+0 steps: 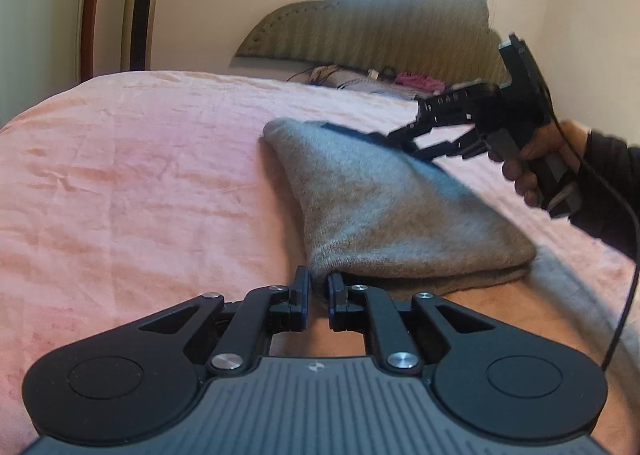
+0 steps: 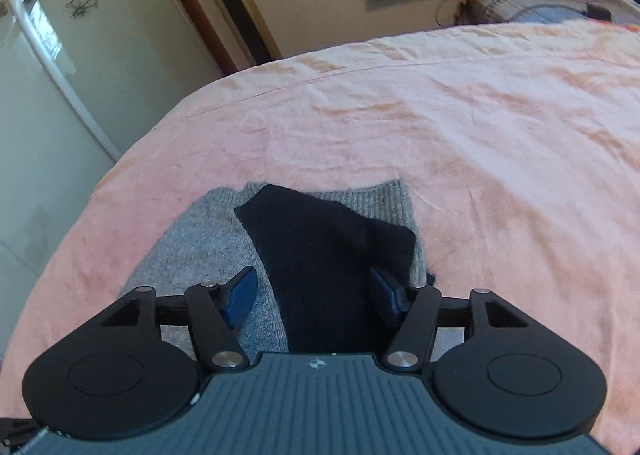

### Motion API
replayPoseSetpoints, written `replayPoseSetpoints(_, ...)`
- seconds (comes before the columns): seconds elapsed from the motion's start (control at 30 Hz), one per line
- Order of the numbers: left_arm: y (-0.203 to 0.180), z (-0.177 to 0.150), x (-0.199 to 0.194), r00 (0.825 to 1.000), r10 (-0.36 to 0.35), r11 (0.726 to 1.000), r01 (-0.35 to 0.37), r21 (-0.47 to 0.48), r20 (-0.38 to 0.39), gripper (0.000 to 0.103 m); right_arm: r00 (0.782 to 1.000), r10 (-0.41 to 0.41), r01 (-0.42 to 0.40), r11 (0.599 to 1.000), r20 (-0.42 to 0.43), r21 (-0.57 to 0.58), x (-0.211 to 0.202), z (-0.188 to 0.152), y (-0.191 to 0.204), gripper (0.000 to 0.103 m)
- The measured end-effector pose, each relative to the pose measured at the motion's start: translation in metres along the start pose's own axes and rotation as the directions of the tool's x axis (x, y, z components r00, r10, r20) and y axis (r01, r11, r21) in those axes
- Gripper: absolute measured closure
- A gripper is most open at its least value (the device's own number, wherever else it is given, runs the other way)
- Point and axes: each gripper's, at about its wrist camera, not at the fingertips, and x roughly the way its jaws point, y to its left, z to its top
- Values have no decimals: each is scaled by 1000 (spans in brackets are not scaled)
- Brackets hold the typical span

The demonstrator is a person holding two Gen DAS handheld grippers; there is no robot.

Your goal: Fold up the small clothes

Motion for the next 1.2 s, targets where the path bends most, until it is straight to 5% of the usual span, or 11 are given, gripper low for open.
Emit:
replayPoseSetpoints(0.13,20,23,-19,996,-38,989,49,-137,79,61,997,36,-37,999,70,9,-57,-28,-3,6)
replayPoseSetpoints(0.23,38,39,8,997,-76,961,82,-265,32,31,998,63,-63,990,5,123,-71,-56,-23,6)
replayPoseSetpoints(0.4,48,31,74,951,-288,857,203,-474,-113,34,968,244,-219,935,-58,278,-66,-101,-37,14)
replayPoseSetpoints(0.47,44,29,93,911,-381,810,246,-532,-160,66,953,293,-261,919,-72,297,-63,-109,-35,29)
replayPoseSetpoints(0.5,43,27,100,895,-400,794,232,-562,-195,87,950,296,-255,921,-103,294,-60,-111,-34,59)
replayPoseSetpoints(0.53,40,25,101,897,-390,796,217,-564,-206,88,947,290,-242,927,-137,286,-56,-114,-32,82)
replayPoseSetpoints(0.7,24,27,64,897,-395,839,264,-477,-199,90,936,318,-283,934,-148,216,-80,-127,-27,83)
replayPoseSetpoints(0.77,21,20,60,919,-291,912,183,-367,-266,83,949,271,-244,955,-164,170,-84,-137,-26,87)
replayPoseSetpoints(0.93,3,55,19,993,-74,992,64,-112,-91,40,979,205,-202,968,-8,148,-113,-108,-17,23)
replayPoseSetpoints(1.03,-23,91,26,997,-22,999,20,32,74,23,981,151,-157,987,119,45,-107,-63,2,18)
replayPoseSetpoints(1.2,-64,92,134,991,15,974,16,227,-135,30,996,77,-75,996,43,-40,-14,-11,28,20)
